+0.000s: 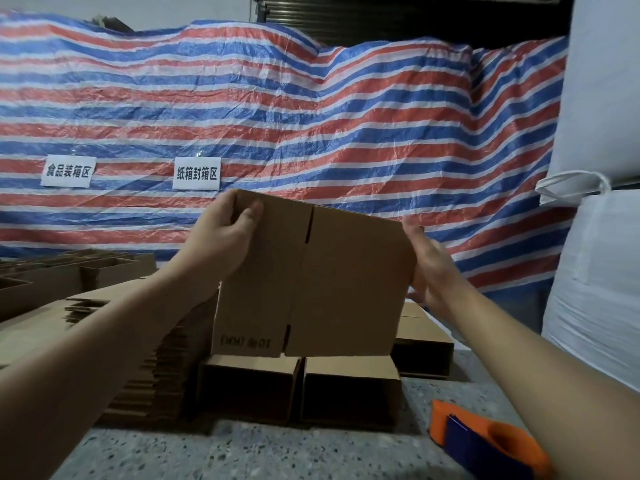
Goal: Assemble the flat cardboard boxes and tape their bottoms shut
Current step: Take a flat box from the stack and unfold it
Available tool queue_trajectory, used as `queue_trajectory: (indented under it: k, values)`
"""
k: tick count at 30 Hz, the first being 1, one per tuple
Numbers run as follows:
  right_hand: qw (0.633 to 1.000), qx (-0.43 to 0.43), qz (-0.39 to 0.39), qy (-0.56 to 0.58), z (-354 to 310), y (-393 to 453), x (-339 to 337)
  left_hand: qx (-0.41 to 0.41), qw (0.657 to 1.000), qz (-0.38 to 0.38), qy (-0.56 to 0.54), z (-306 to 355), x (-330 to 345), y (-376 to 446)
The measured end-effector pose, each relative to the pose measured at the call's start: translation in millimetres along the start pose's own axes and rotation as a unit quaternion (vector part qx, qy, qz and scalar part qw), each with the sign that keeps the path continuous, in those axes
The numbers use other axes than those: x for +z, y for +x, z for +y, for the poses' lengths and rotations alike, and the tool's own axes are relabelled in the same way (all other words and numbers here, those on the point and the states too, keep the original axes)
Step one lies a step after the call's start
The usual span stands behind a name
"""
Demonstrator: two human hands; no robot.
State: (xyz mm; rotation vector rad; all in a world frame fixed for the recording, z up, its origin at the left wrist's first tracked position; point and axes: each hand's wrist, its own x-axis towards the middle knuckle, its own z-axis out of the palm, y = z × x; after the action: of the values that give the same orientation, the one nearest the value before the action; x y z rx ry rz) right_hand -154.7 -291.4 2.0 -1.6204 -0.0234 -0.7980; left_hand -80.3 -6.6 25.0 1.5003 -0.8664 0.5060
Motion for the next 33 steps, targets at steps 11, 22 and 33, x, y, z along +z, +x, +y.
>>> queue_trajectory:
  k: [11,22,33]
  values:
    - [0.997,0.045,-0.058,0.036,10,-54,-29,-0.132,0.988,0.025,0.075,-30,28,-26]
    - [0.993,0.094,-0.052,0.047,51,-107,-31,-0.194,0.980,0.051,0.001,-67,45,-104]
    - [0.989,0.120,-0.046,0.079,90,-126,-33,-0.210,0.975,0.069,0.009,-93,57,-133]
